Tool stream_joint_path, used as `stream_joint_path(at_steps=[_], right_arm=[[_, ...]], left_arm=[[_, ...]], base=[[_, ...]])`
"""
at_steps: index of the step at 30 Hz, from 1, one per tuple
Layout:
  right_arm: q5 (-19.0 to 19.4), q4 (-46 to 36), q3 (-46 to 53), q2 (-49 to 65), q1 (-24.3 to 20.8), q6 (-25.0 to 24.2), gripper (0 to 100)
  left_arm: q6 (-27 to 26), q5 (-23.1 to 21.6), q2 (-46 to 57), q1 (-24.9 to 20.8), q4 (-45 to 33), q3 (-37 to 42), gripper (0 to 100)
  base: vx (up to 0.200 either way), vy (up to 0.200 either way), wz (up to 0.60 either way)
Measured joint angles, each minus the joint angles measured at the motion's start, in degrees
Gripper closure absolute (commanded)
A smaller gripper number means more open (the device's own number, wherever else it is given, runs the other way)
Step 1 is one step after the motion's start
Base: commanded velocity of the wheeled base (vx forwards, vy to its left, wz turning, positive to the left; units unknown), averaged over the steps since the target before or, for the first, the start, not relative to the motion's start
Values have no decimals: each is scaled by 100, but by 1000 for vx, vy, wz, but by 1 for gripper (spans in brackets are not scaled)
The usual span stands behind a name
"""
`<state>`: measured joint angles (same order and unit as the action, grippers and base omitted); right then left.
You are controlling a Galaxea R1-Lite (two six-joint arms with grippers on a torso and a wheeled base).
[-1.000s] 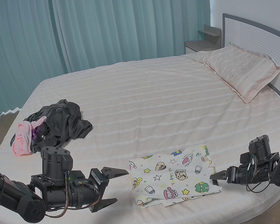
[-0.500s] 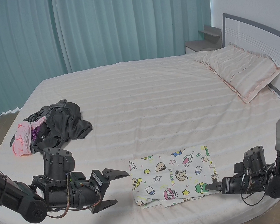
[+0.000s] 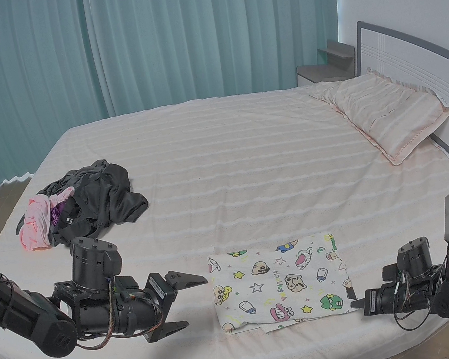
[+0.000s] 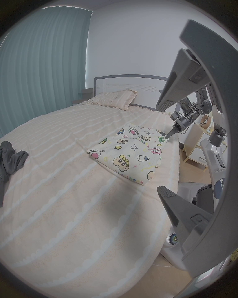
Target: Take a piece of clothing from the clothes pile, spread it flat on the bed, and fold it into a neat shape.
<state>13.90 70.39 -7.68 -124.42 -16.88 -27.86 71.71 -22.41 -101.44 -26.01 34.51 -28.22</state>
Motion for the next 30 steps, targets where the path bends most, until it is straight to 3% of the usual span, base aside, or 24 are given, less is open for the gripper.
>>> stream_joint_path(at_steps=[8, 9, 22, 30], right_arm=[[-9, -10, 151, 39, 129, 213, 100], [-9, -7, 154, 41, 140, 235, 0], [-30, 44, -295, 333, 313, 255, 0], [-2, -976, -1801, 358, 495, 163, 0]], left_arm=[[-2, 0, -7, 0, 0, 2, 0], [-2, 0, -10, -2, 0, 2, 0], [0, -1, -13, -2, 0, 5, 0], [2, -17, -13, -13, 0, 15, 0]], base=[[0, 0, 0], [0, 0, 0], [0, 0, 0], [0, 0, 0]])
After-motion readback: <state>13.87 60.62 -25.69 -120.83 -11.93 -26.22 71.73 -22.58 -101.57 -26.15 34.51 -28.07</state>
